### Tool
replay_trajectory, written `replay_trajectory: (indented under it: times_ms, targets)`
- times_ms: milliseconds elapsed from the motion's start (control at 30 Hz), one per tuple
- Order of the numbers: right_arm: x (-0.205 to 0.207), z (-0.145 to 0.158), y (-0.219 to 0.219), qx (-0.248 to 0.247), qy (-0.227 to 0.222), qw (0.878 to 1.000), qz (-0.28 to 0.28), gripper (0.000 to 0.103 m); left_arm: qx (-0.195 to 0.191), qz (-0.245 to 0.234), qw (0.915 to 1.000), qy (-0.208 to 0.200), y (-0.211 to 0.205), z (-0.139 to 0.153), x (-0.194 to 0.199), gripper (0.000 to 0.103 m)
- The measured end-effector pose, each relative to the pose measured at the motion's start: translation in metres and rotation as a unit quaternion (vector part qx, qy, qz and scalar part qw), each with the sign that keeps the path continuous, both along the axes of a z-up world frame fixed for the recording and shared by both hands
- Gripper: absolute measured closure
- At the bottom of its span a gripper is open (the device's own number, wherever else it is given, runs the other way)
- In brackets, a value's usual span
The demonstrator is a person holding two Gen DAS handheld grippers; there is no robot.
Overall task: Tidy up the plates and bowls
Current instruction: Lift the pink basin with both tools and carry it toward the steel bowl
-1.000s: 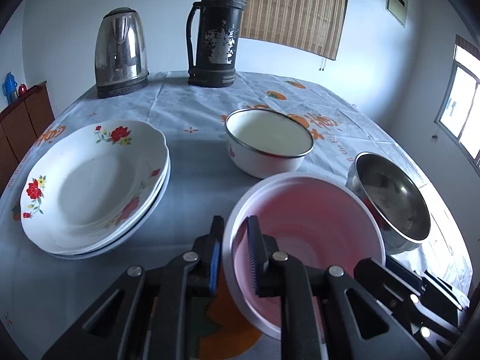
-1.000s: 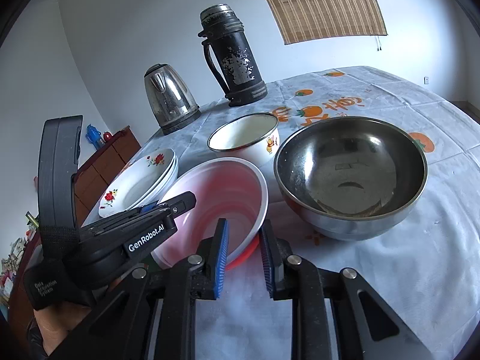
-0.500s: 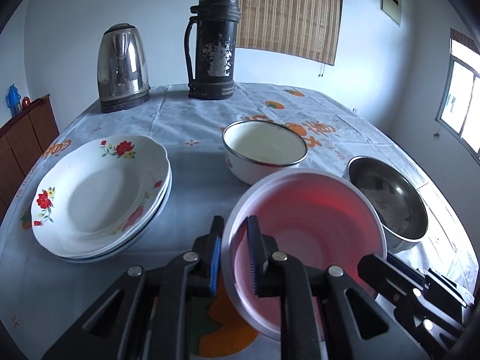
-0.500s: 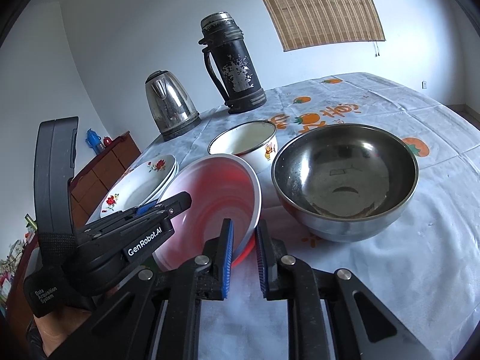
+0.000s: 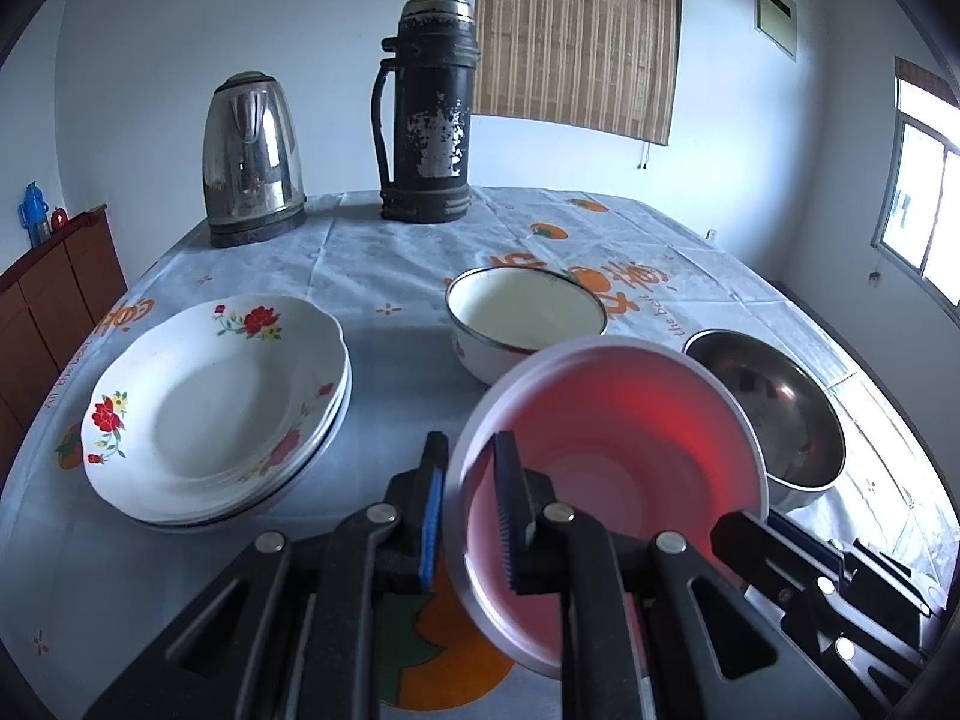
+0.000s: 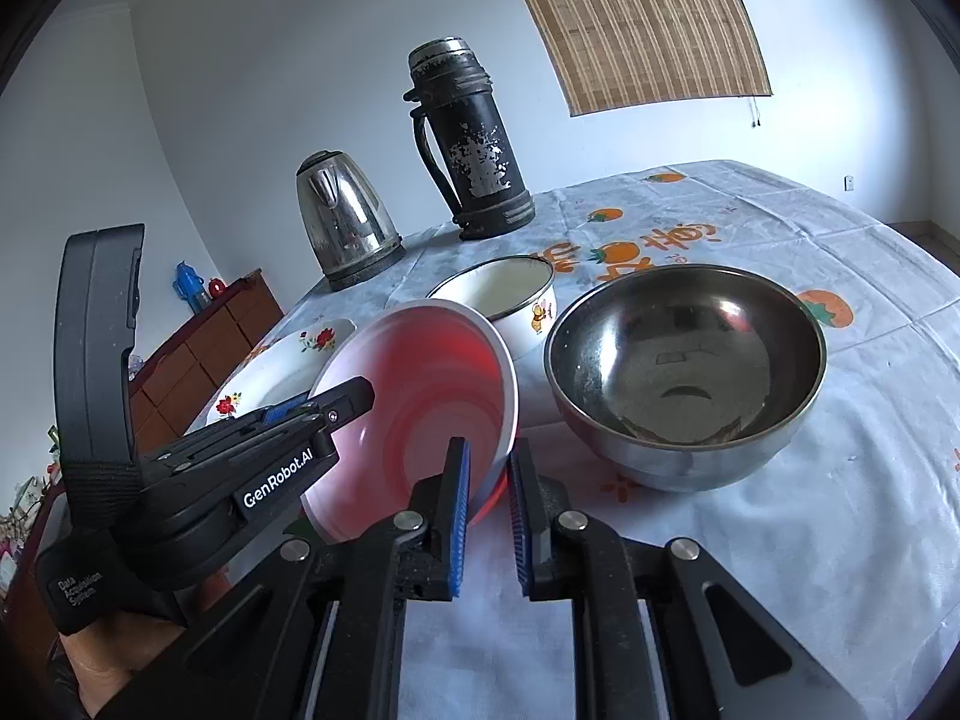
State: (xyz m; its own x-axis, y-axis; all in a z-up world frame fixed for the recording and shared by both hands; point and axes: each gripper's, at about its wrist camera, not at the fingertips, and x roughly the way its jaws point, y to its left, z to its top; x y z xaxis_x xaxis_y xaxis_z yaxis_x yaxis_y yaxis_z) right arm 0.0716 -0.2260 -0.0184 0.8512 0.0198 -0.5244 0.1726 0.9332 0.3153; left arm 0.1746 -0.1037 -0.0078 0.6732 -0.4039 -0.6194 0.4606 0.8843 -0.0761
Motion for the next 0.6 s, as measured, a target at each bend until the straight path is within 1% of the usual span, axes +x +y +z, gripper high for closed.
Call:
replay_trajectory:
  times_ms: [167,333,600]
  targets:
    - [-0.002,0.000,0.001,0.001,-0.003,1.000,0.002,0.089,-0.011,-0.001,0.9999,0.004,0.002,0.001,0.000,0.089]
    - [-0.006,0.002,0.001,-0.002,-0.007,1.000,0.004,0.089,-0.012,0.003,0.9999,0.005,0.002,0.001,-0.004,0.089]
    - [-0.018,0.003,-0.004,0.016,-0.013,1.000,0.010,0.090,-0.009,0.021,0.9997,-0.010,0.004,0.006,-0.027,0.089]
